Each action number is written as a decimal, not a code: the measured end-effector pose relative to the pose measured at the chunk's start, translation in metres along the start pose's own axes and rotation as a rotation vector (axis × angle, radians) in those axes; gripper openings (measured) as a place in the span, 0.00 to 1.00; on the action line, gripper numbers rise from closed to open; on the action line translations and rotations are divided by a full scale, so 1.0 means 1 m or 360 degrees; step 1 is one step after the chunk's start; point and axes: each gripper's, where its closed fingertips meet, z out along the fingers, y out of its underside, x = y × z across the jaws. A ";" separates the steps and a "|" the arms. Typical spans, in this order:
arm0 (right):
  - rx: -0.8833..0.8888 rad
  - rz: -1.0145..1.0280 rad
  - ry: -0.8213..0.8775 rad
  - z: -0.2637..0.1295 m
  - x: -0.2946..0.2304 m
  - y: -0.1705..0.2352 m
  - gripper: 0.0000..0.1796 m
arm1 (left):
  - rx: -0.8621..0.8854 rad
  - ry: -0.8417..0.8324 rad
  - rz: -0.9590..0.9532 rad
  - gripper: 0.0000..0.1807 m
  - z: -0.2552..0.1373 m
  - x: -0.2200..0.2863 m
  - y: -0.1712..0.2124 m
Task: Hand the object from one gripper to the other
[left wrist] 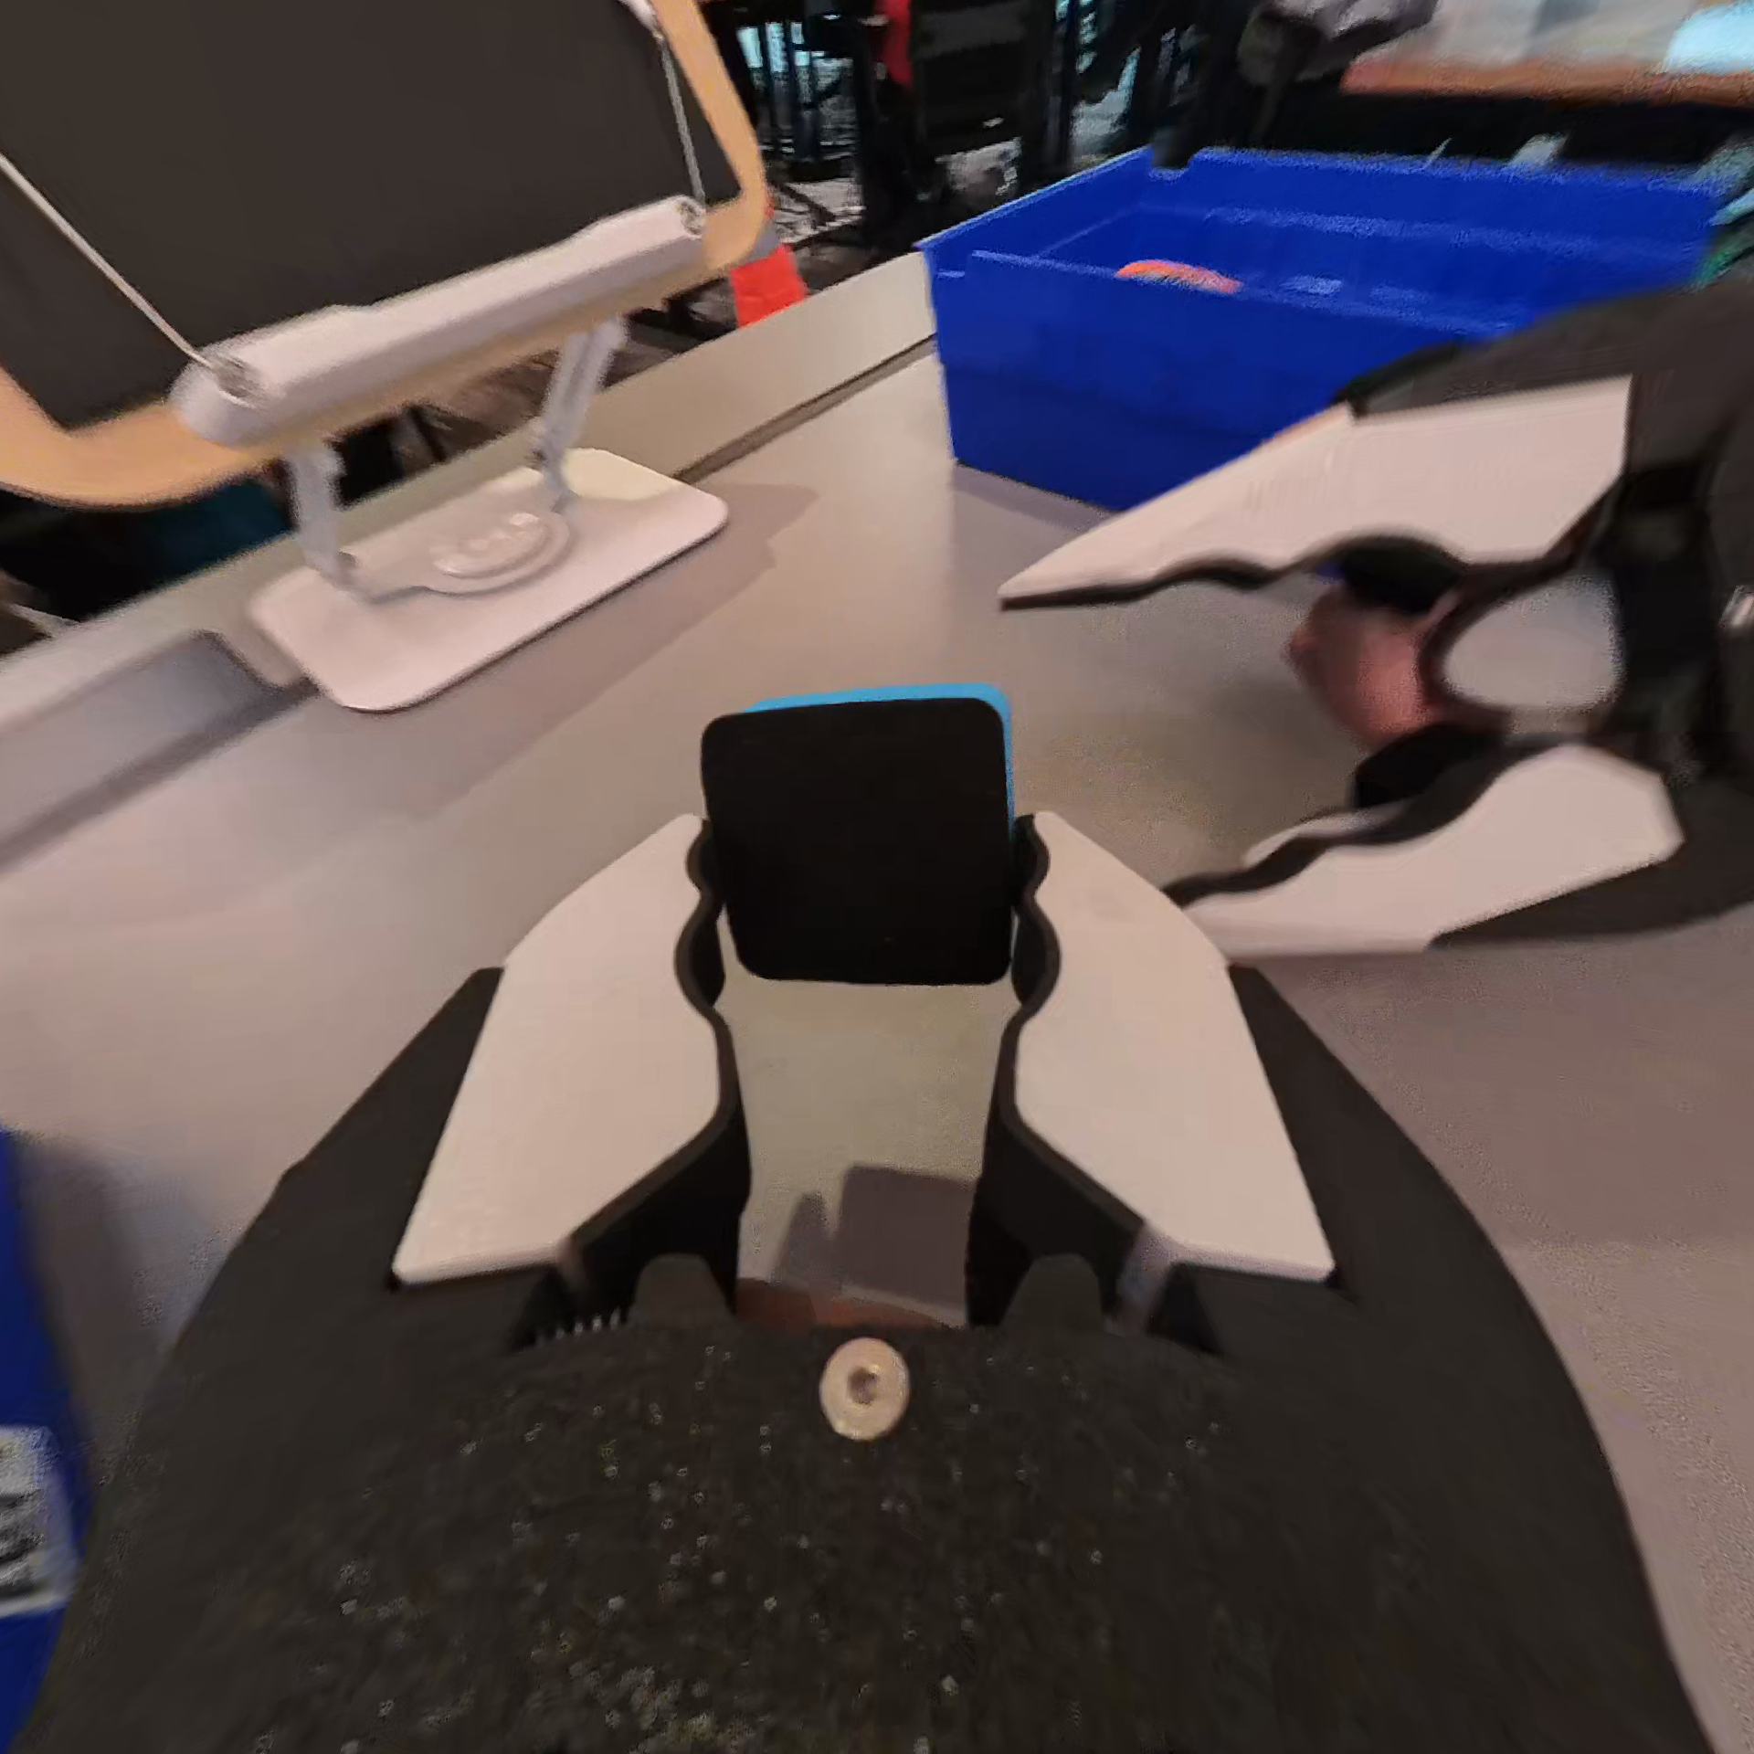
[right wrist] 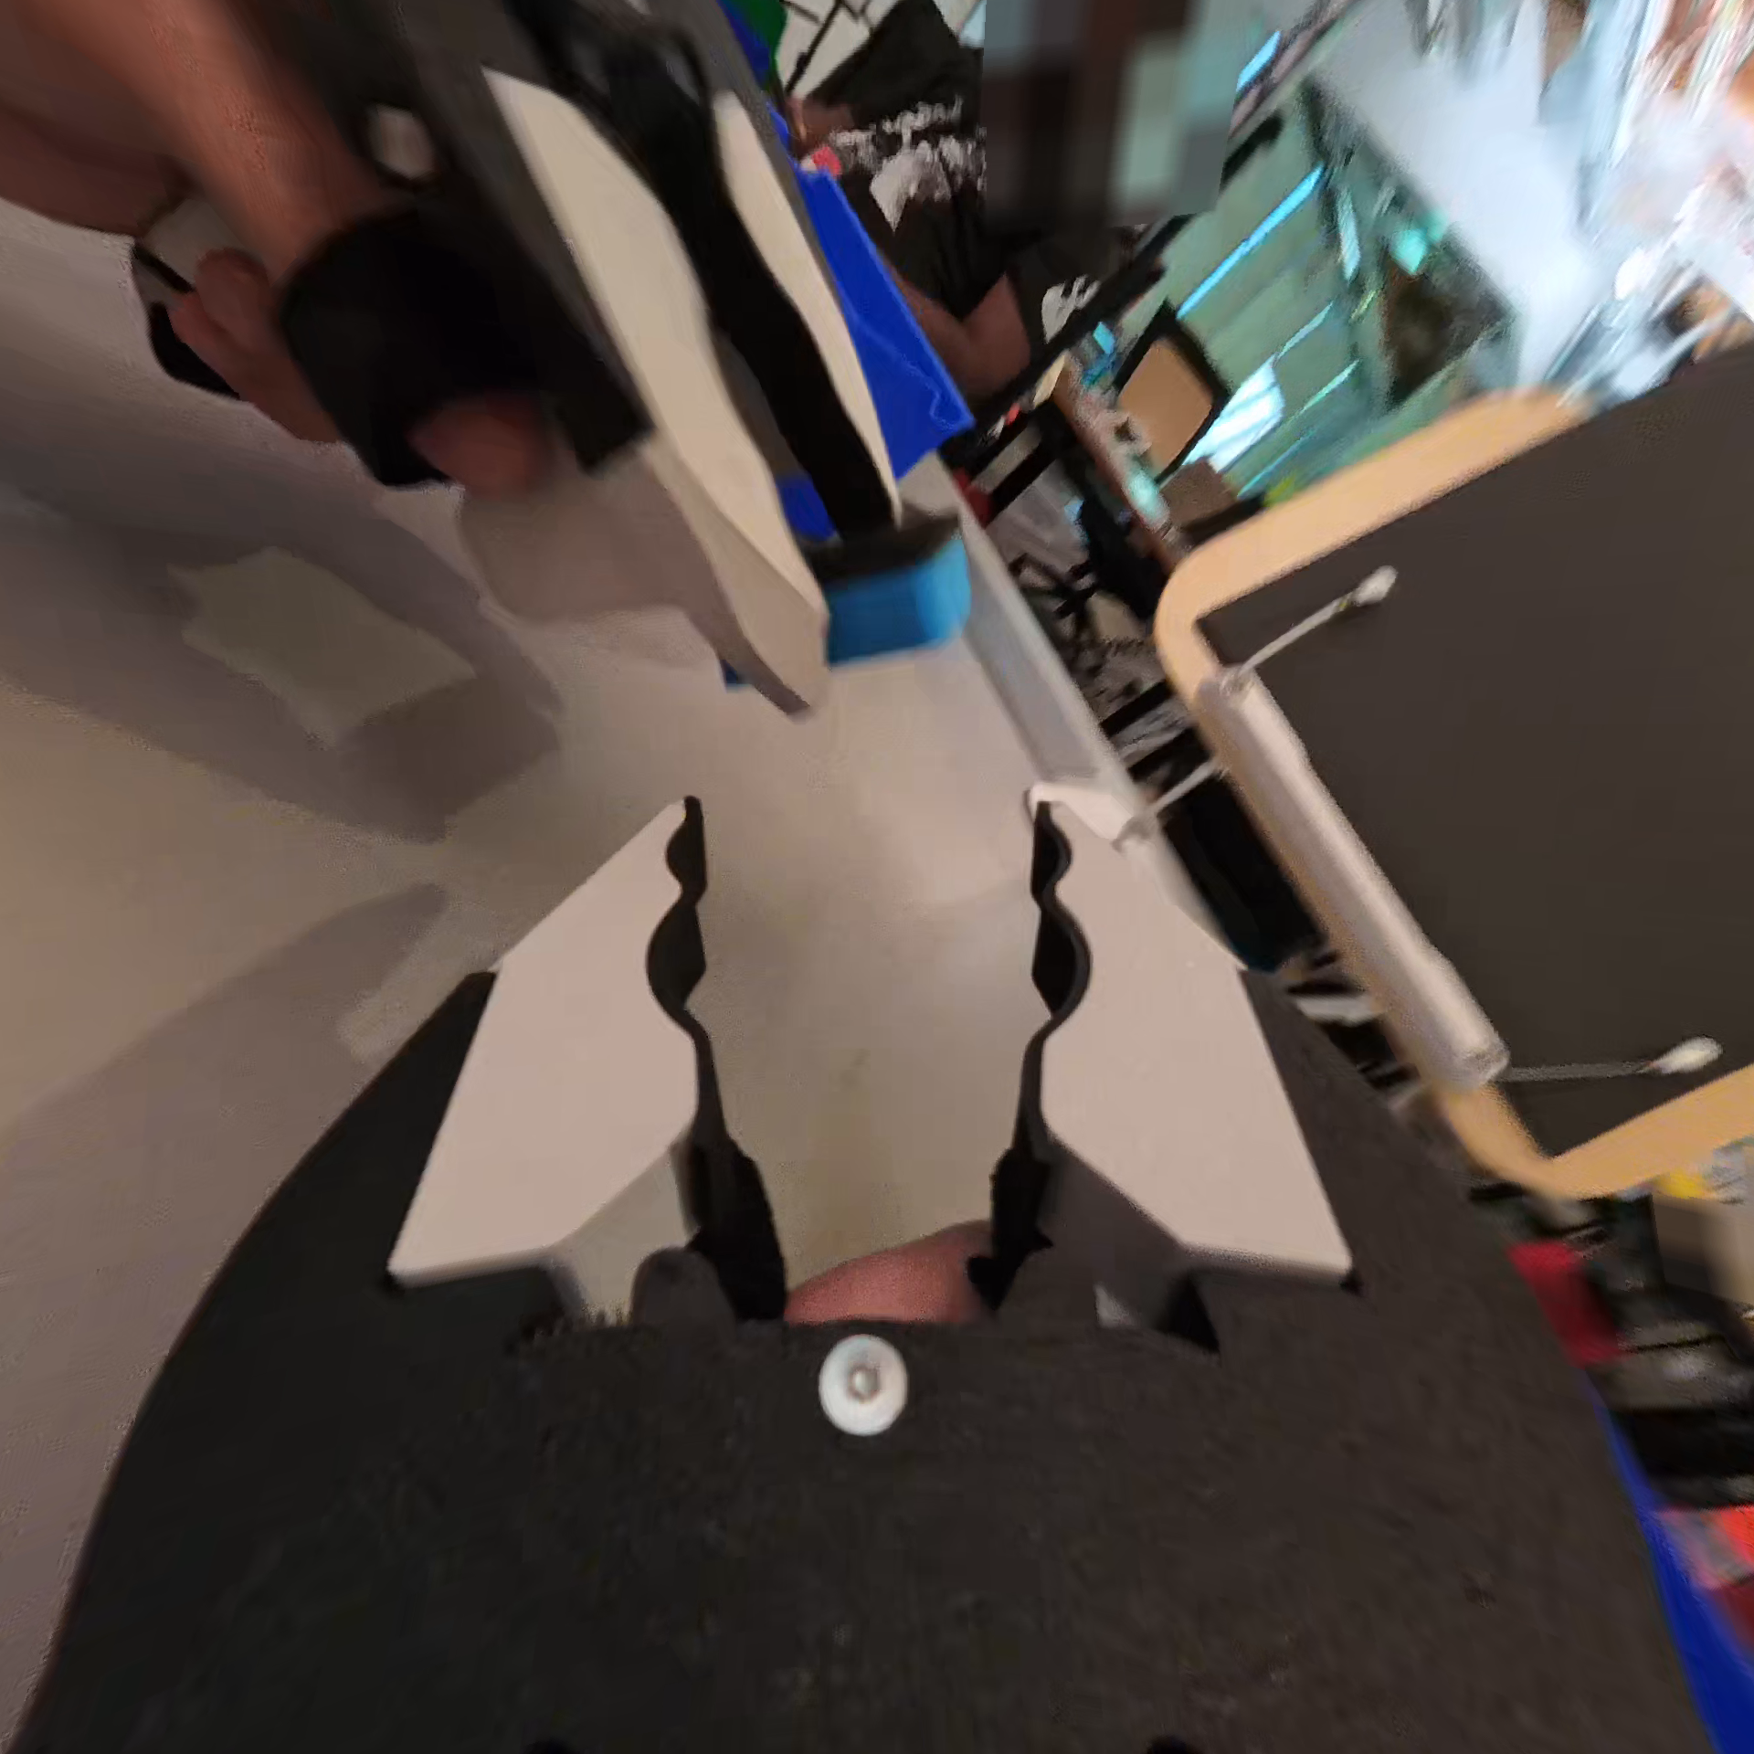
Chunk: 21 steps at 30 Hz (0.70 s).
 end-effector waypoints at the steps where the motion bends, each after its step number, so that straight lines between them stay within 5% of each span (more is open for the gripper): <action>1: -0.0036 0.0135 -0.0027 0.000 0.005 0.010 0.38 | -0.0027 -0.0036 0.0083 0.32 -0.002 -0.005 0.003; 6: 0.0191 0.0679 -0.0294 -0.008 0.014 0.014 0.33 | -0.0072 0.0359 -0.0017 0.32 -0.009 0.021 0.010; 14: 0.0611 0.0436 -0.0751 -0.035 -0.036 -0.038 0.27 | -0.0145 0.1245 -0.0330 0.32 -0.055 0.081 -0.006; 21: 0.0630 0.0146 -0.0875 -0.048 -0.064 -0.059 0.24 | -0.0590 0.1511 -0.0375 0.32 -0.071 0.100 0.038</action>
